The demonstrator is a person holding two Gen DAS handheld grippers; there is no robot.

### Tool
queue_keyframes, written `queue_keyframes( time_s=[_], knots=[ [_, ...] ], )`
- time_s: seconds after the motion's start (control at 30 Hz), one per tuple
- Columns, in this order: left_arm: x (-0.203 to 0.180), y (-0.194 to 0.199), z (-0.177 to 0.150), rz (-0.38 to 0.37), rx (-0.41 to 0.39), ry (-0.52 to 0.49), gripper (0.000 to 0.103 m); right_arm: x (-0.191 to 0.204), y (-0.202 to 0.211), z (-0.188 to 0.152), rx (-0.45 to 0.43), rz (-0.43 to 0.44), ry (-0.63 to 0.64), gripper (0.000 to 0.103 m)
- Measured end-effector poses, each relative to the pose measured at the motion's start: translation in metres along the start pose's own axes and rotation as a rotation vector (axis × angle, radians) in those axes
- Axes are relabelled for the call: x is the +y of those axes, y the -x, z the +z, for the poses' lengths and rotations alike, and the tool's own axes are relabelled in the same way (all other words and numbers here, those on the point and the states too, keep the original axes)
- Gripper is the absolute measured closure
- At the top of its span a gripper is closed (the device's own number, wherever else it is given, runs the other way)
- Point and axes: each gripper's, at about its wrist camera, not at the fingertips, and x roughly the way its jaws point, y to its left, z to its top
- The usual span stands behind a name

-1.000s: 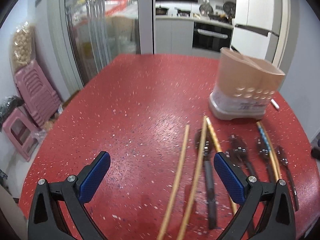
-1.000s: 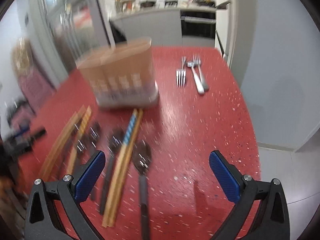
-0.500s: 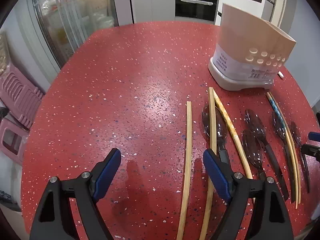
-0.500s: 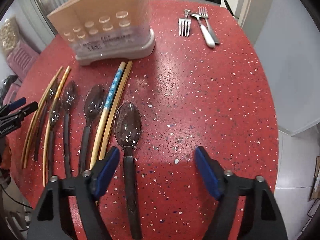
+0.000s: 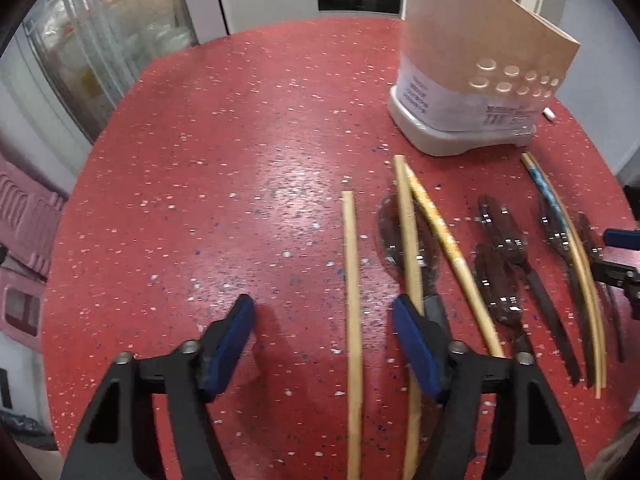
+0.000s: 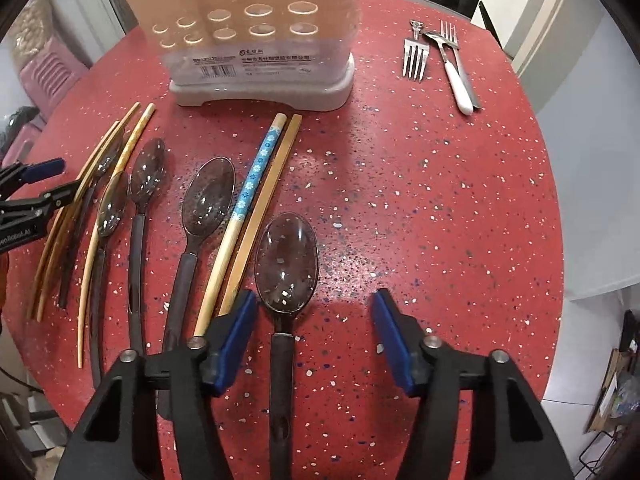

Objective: Organize utensils
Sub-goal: 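Grasp a dark plastic spoon with the right tool while the left grasps a wooden chopstick, then lift the spoon with the right tool while the left lifts the chopstick toward the holder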

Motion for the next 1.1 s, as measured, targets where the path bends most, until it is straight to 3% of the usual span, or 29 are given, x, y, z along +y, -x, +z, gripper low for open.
queue_keyframes(
  time_s=[0.07,0.1,0.13,0.17,0.2,0.43,0.6,0.8,0.83,0.87,1.0,1.1],
  knots=[
    [-0.001,0.002,0.002,-0.034,0.018,-0.014,0.031,0.004,0.004,0.0,0.0,0.003,0.002,0.068],
    [-0.005,0.002,0.004,-0.045,0.024,-0.028,0.035,0.005,0.007,-0.001,0.002,0.013,0.001,0.074],
    [-0.008,0.002,0.005,-0.052,0.028,-0.043,0.046,0.007,0.01,0.0,0.007,0.011,0.002,0.074],
    [-0.011,0.003,0.006,-0.059,0.031,-0.058,0.065,0.009,0.012,0.0,0.007,0.012,0.009,0.074],
    [-0.016,0.003,0.006,-0.071,0.037,-0.071,0.073,0.013,0.013,0.0,0.005,0.013,0.014,0.074],
    [-0.011,0.02,-0.008,-0.053,-0.05,0.015,0.073,0.0,0.025,-0.015,-0.048,0.082,-0.033,0.074],
    [0.001,0.057,-0.013,-0.064,-0.178,0.123,0.073,-0.015,0.049,-0.022,-0.136,0.145,-0.051,0.074],
    [-0.003,0.11,-0.01,-0.082,-0.335,0.158,0.073,-0.03,0.098,-0.022,-0.28,0.211,-0.088,0.074],
    [-0.006,0.119,-0.009,-0.082,-0.357,0.156,0.073,-0.035,0.106,-0.022,-0.304,0.223,-0.093,0.077],
    [-0.006,0.123,-0.009,-0.084,-0.373,0.156,0.073,-0.029,0.108,-0.024,-0.323,0.23,-0.097,0.102],
    [-0.011,0.151,-0.002,-0.114,-0.45,0.158,0.073,-0.036,0.127,-0.014,-0.413,0.277,-0.116,0.102],
    [-0.012,0.159,0.002,-0.114,-0.467,0.154,0.073,-0.039,0.132,-0.007,-0.431,0.273,-0.107,0.102]
  ],
)
